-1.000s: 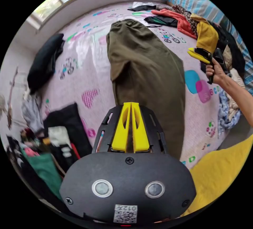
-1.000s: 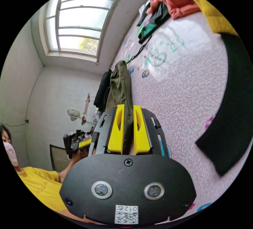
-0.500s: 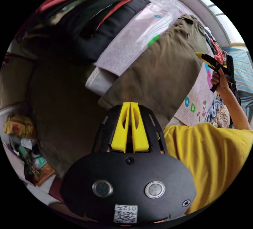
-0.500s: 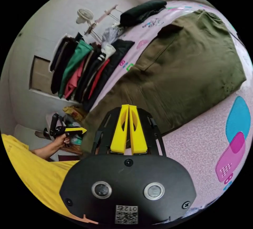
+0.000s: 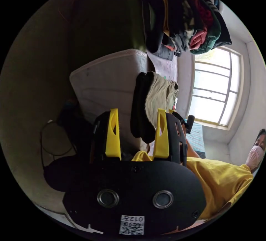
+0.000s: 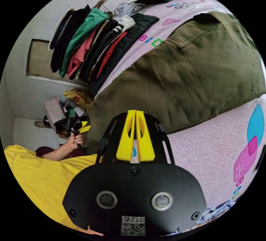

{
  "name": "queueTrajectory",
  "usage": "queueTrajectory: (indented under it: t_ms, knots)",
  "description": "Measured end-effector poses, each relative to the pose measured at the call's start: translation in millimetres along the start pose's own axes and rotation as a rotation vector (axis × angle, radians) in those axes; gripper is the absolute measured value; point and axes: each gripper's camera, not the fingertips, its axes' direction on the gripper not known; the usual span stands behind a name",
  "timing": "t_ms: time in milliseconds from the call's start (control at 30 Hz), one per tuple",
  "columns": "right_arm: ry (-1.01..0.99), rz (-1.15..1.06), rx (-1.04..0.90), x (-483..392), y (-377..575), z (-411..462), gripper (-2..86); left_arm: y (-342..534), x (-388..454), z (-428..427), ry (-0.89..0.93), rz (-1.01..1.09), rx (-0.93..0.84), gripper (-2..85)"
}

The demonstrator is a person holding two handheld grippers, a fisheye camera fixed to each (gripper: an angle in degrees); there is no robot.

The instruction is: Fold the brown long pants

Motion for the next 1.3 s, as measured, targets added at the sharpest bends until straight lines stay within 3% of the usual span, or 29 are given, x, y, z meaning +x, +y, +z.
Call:
queueTrajectory:
  t_ms: [133, 400, 733, 900, 1100, 1300]
  knots:
    - [-0.035, -0.016, -0.033, -31.2, 8.2, 15.8, 0.6, -8.1, -21.0, 7.5, 0.14, 0.023, -0.061, 12.1]
    - [-0.056, -0.042, -0.043, -65.9, 7.9, 18.8, 0.7, -5.6, 1.3, -26.7, 0.105, 0.139, -0.113, 3.5]
    - [0.239, -0.197, 0.118, -143.9, -67.4, 20.3, 0.7, 3.1, 87.5, -58.2, 0.079, 0.277, -0.132, 1.2]
    - [0.298, -0.099, 0.125, -123.8, -110.0, 24.6, 0.7, 0.5, 115.9, -61.5, 0.087, 0.326, -0.152, 1.1]
    - [0.267, -0.045, -0.048, -91.6, -132.7, 60.0, 0.8, -10.7, 144.4, -47.5, 0.109, 0.357, -0.211, 1.4]
    - [0.188, -0.016, 0.002, -67.3, -87.6, 0.7, 0.7, -34.9, 175.6, -34.7, 0.218, 0.374, -0.215, 1.6]
